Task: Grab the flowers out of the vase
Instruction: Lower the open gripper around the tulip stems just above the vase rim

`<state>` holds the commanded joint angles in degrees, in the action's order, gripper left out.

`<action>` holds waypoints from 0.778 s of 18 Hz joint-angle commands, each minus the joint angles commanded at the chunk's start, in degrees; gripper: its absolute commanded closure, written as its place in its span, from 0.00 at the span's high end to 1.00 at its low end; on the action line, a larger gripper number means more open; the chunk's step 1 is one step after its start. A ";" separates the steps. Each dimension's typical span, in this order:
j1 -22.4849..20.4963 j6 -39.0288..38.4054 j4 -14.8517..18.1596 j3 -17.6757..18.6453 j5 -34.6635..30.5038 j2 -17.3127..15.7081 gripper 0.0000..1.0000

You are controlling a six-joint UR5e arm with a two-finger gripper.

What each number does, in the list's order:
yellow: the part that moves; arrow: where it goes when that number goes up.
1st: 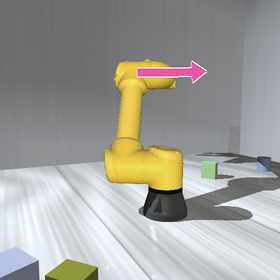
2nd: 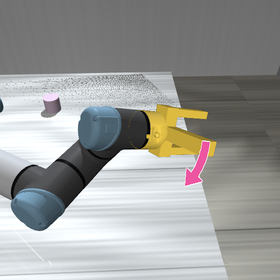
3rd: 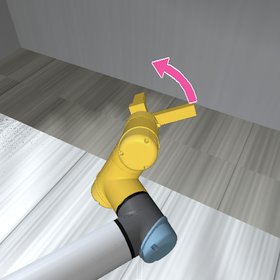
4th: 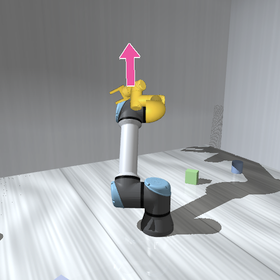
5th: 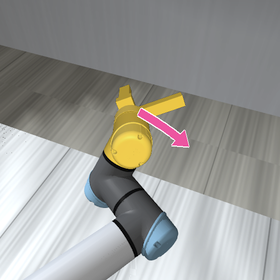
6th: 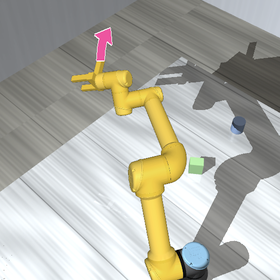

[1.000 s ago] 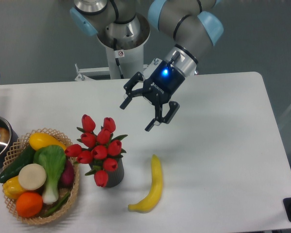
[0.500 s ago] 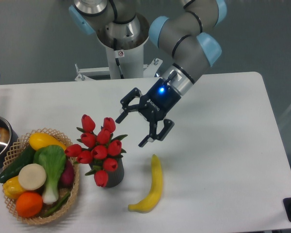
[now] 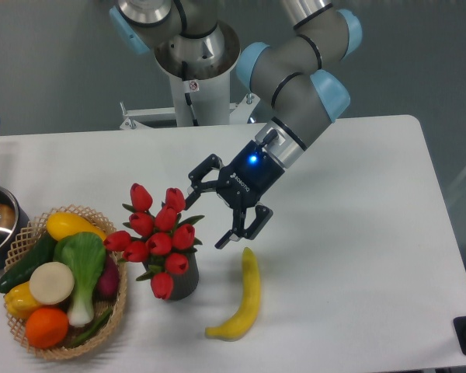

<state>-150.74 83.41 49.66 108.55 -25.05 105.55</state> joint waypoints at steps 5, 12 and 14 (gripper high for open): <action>1.85 0.00 0.00 0.00 -0.35 0.71 1.00; 2.90 0.09 -0.09 -0.44 -0.44 2.12 1.00; 2.99 0.18 -0.17 -0.44 -0.53 2.64 1.00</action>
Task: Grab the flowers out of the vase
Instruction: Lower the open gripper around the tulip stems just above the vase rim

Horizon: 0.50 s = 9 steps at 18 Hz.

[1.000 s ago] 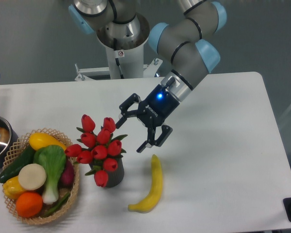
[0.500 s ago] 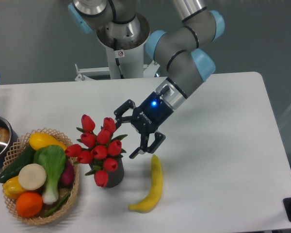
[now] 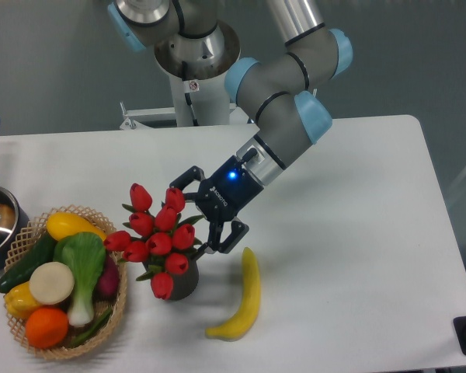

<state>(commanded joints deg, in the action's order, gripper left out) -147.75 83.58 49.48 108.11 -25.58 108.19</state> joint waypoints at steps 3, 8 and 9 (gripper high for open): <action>0.79 -0.09 -0.35 -0.17 0.09 0.18 1.00; 1.50 -0.26 -0.97 -1.40 0.17 0.97 1.00; 1.58 -0.26 -0.97 -1.58 0.17 1.49 1.00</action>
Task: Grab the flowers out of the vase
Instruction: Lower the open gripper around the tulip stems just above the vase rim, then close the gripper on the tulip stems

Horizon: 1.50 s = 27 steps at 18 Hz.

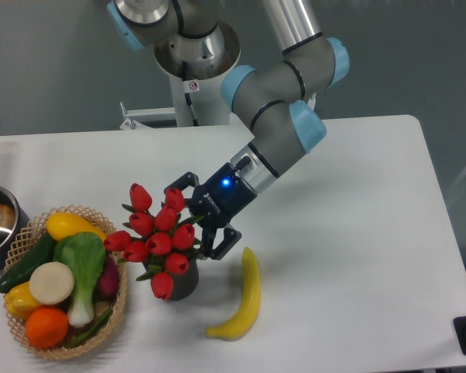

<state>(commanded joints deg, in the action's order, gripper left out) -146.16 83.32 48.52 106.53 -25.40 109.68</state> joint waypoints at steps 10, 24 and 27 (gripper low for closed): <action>1.93 0.26 -0.09 -1.76 0.00 1.15 1.00; 1.67 0.00 -0.09 -1.23 0.53 0.53 0.45; 1.67 -1.57 0.00 -1.58 0.62 0.45 0.43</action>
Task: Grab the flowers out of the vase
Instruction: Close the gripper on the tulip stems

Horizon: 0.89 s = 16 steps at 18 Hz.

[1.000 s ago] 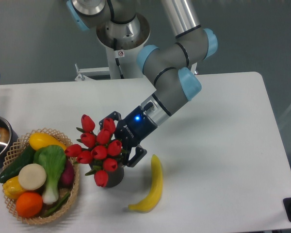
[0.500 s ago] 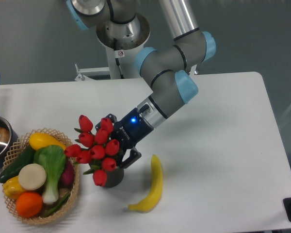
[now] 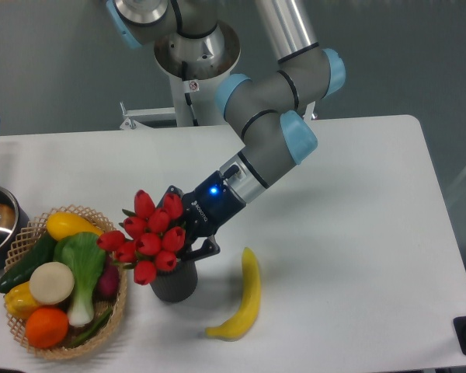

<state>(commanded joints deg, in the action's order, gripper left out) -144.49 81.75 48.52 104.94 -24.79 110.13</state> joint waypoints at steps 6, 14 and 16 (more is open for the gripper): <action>-0.35 -0.89 -0.09 -0.09 0.17 0.00 0.39; -1.31 -5.89 -0.09 -1.06 4.56 -3.42 0.39; -1.58 -6.95 -0.09 -1.41 5.88 -4.04 0.40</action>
<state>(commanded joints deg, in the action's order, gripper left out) -146.07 74.80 48.43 103.54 -18.90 106.09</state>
